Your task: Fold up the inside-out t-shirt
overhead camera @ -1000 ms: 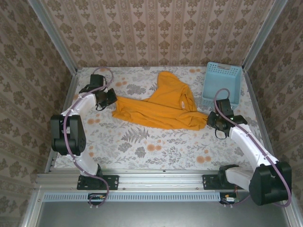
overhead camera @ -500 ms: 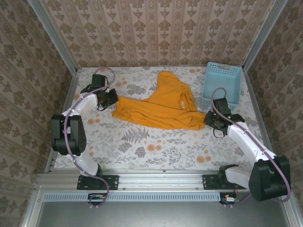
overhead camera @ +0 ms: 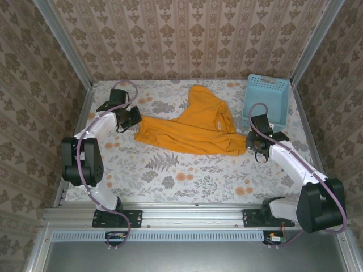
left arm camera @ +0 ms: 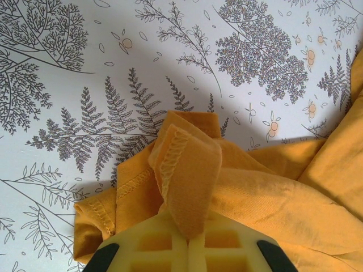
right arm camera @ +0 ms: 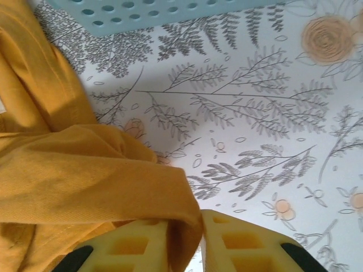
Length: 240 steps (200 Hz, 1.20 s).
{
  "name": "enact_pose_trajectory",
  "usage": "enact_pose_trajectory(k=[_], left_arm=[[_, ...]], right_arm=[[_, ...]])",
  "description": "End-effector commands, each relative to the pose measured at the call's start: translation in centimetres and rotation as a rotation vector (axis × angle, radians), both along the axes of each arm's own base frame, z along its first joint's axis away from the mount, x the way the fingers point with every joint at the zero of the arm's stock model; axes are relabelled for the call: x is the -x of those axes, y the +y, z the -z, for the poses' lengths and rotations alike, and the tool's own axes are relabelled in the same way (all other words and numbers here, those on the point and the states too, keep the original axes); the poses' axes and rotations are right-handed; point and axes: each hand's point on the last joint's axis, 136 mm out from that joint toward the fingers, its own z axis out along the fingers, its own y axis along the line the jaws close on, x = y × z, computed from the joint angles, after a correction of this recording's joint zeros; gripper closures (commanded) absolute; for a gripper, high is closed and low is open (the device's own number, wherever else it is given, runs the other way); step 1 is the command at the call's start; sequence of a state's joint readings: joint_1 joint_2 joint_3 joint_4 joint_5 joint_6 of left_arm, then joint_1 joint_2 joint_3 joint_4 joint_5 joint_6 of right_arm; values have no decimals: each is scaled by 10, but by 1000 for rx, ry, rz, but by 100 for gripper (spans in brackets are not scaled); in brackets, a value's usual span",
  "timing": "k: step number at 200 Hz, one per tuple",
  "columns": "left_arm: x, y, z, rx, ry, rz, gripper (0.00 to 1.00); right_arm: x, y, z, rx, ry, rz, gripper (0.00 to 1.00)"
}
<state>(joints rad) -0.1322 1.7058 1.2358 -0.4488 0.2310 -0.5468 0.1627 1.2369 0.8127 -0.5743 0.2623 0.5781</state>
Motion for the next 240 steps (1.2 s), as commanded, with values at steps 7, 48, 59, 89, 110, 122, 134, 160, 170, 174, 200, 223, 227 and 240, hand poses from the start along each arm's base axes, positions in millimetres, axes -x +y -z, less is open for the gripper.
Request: enact_pose_trajectory(k=[7, 48, 59, 89, 110, 122, 134, 160, 170, 174, 200, 223, 227, 240], left_arm=[[-8, 1, -25, -6, -56, -6, 100], [-10, -2, -44, 12, -90, 4, 100], [-10, -3, -47, 15, -92, 8, 100], [-12, -1, -73, 23, -129, 14, 100], [-12, 6, -136, 73, -272, 12, 100], [-3, 11, -187, 93, -408, 10, 100], [14, 14, -238, 97, -561, 14, 100], [60, 11, -307, 125, -838, 35, 97], [63, 11, -301, 128, -834, 40, 96], [62, 10, -295, 128, -816, 45, 96], [33, 0, -222, 156, -585, 69, 96], [3, -15, -165, 202, -387, 107, 96], [-2, -17, -156, 205, -356, 115, 96], [-17, -17, -124, 182, -252, 101, 93]], right_arm=[[9, -13, -19, 78, -6, 23, 86], [12, -16, -30, 93, -34, 11, 98], [10, -14, -36, 84, -52, -1, 100], [8, -8, -77, 57, -115, -51, 100], [14, -3, -148, -4, -286, -104, 100], [26, -5, -200, -14, -413, -105, 100], [42, -10, -249, -5, -540, -103, 100], [79, -24, -318, 36, -749, -60, 100], [89, -31, -328, 53, -789, -33, 100], [91, -32, -330, 55, -799, -23, 100], [84, -24, -317, 11, -794, -47, 100], [59, -9, -281, -50, -702, -87, 100], [54, -8, -273, -55, -679, -90, 100], [38, -6, -245, -60, -601, -85, 100]])
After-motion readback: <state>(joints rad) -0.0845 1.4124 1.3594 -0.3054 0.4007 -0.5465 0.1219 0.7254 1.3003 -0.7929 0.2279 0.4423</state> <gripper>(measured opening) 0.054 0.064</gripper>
